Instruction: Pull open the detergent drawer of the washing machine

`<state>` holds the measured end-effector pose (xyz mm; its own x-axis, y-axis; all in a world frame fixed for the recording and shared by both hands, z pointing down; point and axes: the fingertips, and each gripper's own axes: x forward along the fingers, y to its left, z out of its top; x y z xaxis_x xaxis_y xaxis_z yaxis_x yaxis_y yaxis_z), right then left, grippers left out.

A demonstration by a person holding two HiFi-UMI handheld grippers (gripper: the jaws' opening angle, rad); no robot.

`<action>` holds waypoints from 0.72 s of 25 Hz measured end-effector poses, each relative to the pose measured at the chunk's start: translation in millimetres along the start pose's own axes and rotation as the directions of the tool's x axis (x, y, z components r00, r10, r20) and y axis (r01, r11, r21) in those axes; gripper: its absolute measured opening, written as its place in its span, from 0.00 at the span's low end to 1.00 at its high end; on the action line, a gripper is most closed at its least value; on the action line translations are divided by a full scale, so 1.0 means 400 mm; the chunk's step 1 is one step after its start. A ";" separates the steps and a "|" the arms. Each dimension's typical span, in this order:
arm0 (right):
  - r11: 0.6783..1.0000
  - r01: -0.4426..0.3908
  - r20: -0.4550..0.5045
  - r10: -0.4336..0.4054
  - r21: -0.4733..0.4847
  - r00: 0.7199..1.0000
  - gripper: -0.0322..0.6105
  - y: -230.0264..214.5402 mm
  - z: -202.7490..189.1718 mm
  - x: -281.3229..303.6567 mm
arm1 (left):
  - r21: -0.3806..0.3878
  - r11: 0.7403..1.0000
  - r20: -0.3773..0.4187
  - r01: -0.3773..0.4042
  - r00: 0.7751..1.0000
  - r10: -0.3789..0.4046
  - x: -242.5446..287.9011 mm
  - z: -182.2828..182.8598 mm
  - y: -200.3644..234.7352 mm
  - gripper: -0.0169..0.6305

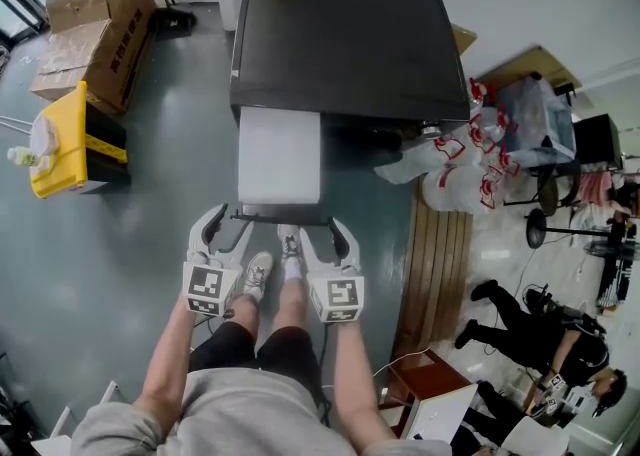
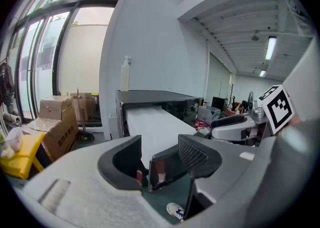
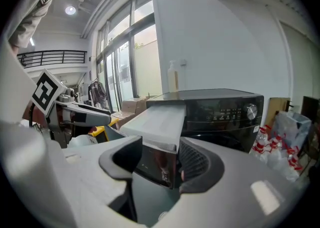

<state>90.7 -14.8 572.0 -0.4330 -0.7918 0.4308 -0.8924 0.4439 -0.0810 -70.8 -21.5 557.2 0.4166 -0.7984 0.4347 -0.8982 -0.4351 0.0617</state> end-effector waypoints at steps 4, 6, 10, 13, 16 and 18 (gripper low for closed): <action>1.000 0.012 0.031 -0.012 -0.003 0.999 0.41 -0.007 0.056 -0.012 | 0.002 1.000 0.034 -0.007 0.999 0.007 -0.007 0.053 0.012 0.40; 1.000 0.020 0.047 -0.020 -0.009 0.999 0.41 -0.013 0.086 -0.016 | 0.005 1.000 0.062 -0.012 0.998 0.011 -0.011 0.099 0.019 0.40; 0.998 0.050 0.088 -0.047 -0.025 0.995 0.41 -0.029 0.163 -0.032 | 0.013 0.999 0.112 -0.029 0.993 0.027 -0.030 0.198 0.034 0.40; 0.997 0.069 0.130 -0.062 -0.045 0.990 0.41 -0.037 0.233 -0.048 | 0.035 0.998 0.162 -0.042 0.986 0.036 -0.053 0.273 0.046 0.38; 0.994 0.088 0.178 -0.077 -0.058 0.981 0.41 -0.043 0.310 -0.070 | 0.059 0.997 0.208 -0.057 0.977 0.044 -0.077 0.346 0.056 0.34; 0.993 0.101 0.203 -0.086 -0.067 0.975 0.41 -0.044 0.353 -0.083 | 0.075 0.994 0.233 -0.075 0.971 0.056 -0.096 0.386 0.066 0.31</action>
<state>103.0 -55.5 432.3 -0.3716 -0.8955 0.2448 -0.9211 0.3887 0.0238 -88.8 -66.6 403.6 0.3867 -0.8965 0.2164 -0.9142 -0.4035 -0.0384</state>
